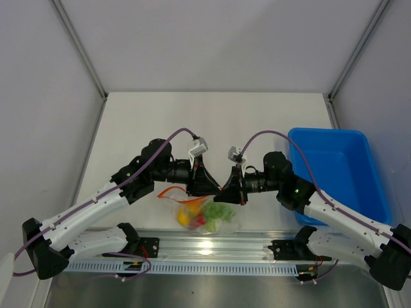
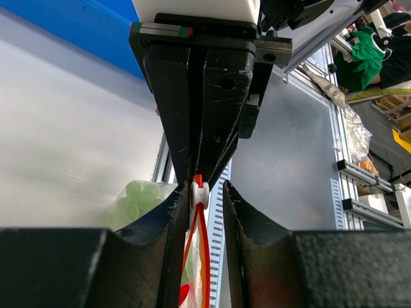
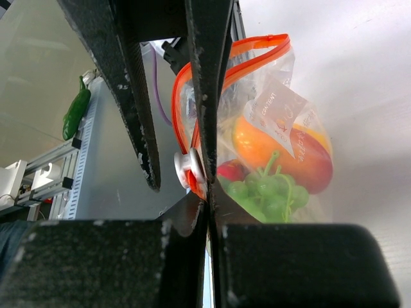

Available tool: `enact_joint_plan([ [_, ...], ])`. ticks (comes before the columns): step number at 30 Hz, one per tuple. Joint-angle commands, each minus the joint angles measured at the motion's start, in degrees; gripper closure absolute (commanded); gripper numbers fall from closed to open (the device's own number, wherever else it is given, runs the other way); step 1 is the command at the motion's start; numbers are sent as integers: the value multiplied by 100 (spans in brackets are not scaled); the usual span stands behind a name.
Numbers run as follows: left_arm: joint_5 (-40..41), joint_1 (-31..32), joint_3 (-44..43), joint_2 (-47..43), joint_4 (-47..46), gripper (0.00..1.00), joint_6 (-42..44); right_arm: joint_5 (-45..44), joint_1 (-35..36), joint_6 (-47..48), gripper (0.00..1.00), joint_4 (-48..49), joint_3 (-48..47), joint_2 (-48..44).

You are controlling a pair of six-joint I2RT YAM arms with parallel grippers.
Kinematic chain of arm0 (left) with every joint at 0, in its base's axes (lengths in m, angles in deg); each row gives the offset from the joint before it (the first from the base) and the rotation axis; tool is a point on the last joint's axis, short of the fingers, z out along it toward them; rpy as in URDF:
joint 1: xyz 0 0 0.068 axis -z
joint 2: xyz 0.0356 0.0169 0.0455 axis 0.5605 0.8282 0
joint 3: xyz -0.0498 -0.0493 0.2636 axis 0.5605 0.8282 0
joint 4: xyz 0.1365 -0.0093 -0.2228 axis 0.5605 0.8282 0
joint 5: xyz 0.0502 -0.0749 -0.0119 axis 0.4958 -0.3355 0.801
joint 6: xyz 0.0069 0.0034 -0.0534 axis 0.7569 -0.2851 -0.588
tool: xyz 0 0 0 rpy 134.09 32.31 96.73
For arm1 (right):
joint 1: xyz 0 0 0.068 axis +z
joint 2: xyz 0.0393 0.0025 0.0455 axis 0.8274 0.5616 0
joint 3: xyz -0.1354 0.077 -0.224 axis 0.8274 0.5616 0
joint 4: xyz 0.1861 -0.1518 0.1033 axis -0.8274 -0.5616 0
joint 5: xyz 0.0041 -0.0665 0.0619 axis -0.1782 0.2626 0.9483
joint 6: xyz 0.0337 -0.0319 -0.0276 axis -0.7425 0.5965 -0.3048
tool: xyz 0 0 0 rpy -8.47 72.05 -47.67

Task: Place the food in the zip-top bag and seal the zipper
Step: Zip the zipper food storage bag at the center of the board.

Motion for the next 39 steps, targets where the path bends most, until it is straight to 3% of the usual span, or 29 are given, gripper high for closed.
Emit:
enact_joint_plan([
  [1, 10, -42, 50, -48, -89, 69, 41, 97, 29, 24, 100, 333, -276, 26],
  [7, 2, -50, 129, -135, -168, 76, 14, 132, 29, 7, 100, 334, -267, 17],
  [12, -25, -94, 120, -144, -142, 99, -3, 106, 37, 42, 100, 307, -284, 17],
  [21, -86, -129, 164, -197, -142, 99, -3, 229, 29, 306, 87, -88, -592, 219],
  [24, -121, -147, 164, -206, -142, 99, -12, 246, 29, 323, 100, -80, -636, 272],
  [39, 89, -358, 515, -381, -10, 99, 58, -79, 2, -388, 100, 666, -452, 105],
])
